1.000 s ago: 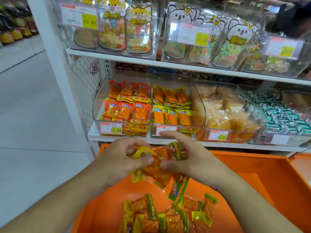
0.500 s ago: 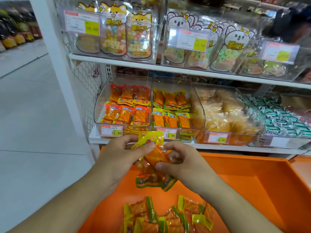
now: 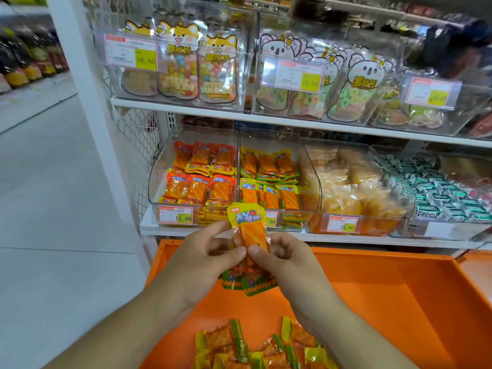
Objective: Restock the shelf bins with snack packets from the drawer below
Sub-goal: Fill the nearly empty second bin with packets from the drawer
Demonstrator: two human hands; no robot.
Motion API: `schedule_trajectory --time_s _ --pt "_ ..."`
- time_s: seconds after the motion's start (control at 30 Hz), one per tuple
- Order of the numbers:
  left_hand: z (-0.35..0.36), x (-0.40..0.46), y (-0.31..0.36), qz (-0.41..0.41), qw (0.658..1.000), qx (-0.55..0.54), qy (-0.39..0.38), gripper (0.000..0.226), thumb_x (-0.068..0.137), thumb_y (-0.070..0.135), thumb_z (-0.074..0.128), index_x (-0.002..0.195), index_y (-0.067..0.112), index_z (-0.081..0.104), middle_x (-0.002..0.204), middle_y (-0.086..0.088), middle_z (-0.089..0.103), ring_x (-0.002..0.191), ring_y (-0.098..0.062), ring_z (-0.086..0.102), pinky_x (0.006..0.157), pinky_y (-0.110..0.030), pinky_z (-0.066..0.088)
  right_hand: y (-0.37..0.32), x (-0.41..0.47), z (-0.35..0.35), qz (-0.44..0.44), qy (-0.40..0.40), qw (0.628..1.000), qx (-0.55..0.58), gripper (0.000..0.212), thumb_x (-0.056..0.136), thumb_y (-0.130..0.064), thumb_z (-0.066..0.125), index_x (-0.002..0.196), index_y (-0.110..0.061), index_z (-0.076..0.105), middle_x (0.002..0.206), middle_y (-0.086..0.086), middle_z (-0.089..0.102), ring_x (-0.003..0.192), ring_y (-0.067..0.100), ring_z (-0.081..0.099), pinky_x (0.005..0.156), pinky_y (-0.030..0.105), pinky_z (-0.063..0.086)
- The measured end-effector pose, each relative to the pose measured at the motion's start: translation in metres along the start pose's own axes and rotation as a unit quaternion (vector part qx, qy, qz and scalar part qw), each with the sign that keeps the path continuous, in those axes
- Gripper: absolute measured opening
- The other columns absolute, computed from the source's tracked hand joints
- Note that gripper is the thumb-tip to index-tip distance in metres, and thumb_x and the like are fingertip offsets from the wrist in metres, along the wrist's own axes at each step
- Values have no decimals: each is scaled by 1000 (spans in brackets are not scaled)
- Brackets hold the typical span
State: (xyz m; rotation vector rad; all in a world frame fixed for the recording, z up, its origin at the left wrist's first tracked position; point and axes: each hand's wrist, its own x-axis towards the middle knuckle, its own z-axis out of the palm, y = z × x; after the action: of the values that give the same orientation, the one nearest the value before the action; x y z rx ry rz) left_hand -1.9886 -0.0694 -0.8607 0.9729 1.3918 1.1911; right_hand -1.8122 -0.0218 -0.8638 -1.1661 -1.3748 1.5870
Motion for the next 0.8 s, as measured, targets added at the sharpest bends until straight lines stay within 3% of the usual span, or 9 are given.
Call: schedule_trajectory --time_s 0.13,0.27,0.37,0.43,0.5,0.53,0.6,0.67,0.8 --pt "2 7 -2 15 1000 8 12 40 88 25 82 119 47 69 111 7 79 110 -17 73 101 -47 55 -6 4 0 25 -11 999 40 27 88 -31 81 103 -10 72 98 21 73 92 36 74 79 44 58" --pt "4 16 7 27 999 24 27 34 95 15 72 109 46 67 100 24 77 100 0 73 92 -32 57 -15 15 -10 16 -15 999 31 30 81 -38 79 98 -14 74 93 19 65 90 27 66 86 43 48" --pt "5 25 13 25 997 59 32 38 97 23 70 128 44 64 111 20 76 109 -2 70 99 -32 55 -18 26 -18 -2 -42 999 16 49 80 -36 82 103 3 65 91 15 60 89 28 60 87 51 49" --pt "8 33 17 41 994 100 29 43 100 28 67 141 37 59 121 16 74 113 -1 67 96 -23 53 -22 34 -23 -7 -48 999 2 37 85 -26 83 92 5 66 82 13 58 81 27 58 77 45 48" --pt "12 43 24 64 986 154 22 42 102 31 62 144 34 57 122 20 69 110 8 61 86 -10 48 -32 41 -27 -21 -38 999 -27 16 88 -16 80 81 -5 70 73 9 58 72 23 58 67 36 49" --pt "12 48 27 79 981 177 22 40 103 33 60 143 35 58 120 24 67 108 13 59 84 -8 47 -37 47 -29 -28 -26 998 -42 17 88 -15 81 78 -6 69 71 9 60 70 23 59 64 35 49" --pt "10 60 29 121 964 232 41 41 103 37 58 144 37 55 124 27 61 116 12 55 97 -15 48 -46 67 -37 -34 7 998 -57 29 85 -19 83 84 4 64 77 14 69 72 31 63 68 42 53" --pt "3 71 28 165 926 332 69 48 103 38 56 150 39 45 139 27 46 137 1 37 114 -24 32 -54 93 -44 -26 49 995 -82 35 85 -22 81 93 7 62 90 17 76 82 42 69 79 49 58" --pt "-14 84 22 173 873 452 68 67 103 37 55 161 38 23 161 24 27 147 -3 9 122 -33 17 -72 145 -43 -1 105 984 -141 22 87 -18 80 91 0 67 86 9 78 82 22 73 68 32 58"
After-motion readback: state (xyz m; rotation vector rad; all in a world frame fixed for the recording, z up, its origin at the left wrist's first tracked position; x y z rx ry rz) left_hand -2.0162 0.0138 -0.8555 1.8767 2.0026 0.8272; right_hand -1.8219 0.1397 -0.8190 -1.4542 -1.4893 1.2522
